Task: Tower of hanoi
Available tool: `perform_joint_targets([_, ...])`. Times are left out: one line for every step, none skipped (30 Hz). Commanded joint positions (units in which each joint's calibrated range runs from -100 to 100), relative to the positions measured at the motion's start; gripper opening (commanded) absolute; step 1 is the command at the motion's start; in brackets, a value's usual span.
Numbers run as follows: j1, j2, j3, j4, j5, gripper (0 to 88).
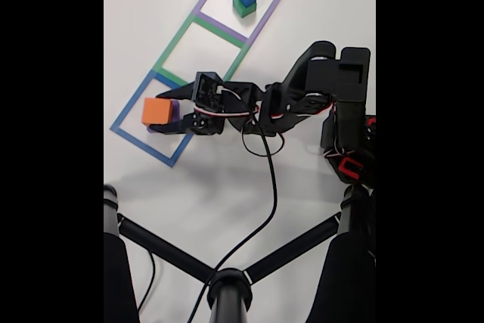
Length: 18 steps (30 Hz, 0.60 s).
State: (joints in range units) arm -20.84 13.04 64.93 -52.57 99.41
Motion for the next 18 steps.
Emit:
perform_joint_targets([-0.1,-0.6,-0.5,-1.8,0.6,19.9])
perform_joint_targets([0.0,-0.6,-0.5,-1.8,0.6,19.9])
perform_joint_targets([0.1,-0.6,-0.4,-1.8,0.6,19.9])
perform_joint_targets([0.1,-0.6,-0.3,-1.9,0.6,20.3])
perform_joint_targets([0.1,-0.7,-0.2,-1.9,0.6,20.7])
perform_joint_targets([0.1,-0.7,0.0,-2.2,0.6,21.4])
perform_joint_targets([0.2,-0.7,0.1,-2.5,0.6,22.7])
perform_joint_targets([0.2,-0.8,0.3,-2.8,0.6,23.7])
perform_joint_targets([0.2,-1.0,0.3,-3.1,0.6,24.4])
perform_joint_targets([0.2,-1.3,0.3,-3.2,0.6,24.6])
perform_joint_targets([0.1,-1.9,0.3,-3.2,0.6,25.4])
perform_joint_targets([0.1,-2.7,0.3,-3.2,0.6,26.1])
perform_joint_targets([0.0,-3.8,0.5,-3.0,0.6,26.3])
perform_joint_targets([-0.1,-5.0,0.5,-2.8,0.6,26.3])
perform_joint_targets([-0.2,-6.5,0.5,-2.5,0.6,25.8])
perform_joint_targets([-0.3,-8.2,0.5,-1.7,0.6,25.2])
perform_joint_targets([-0.5,-10.3,0.3,-0.3,0.6,24.6])
perform_joint_targets([-0.5,-12.6,-0.3,1.5,0.6,23.1])
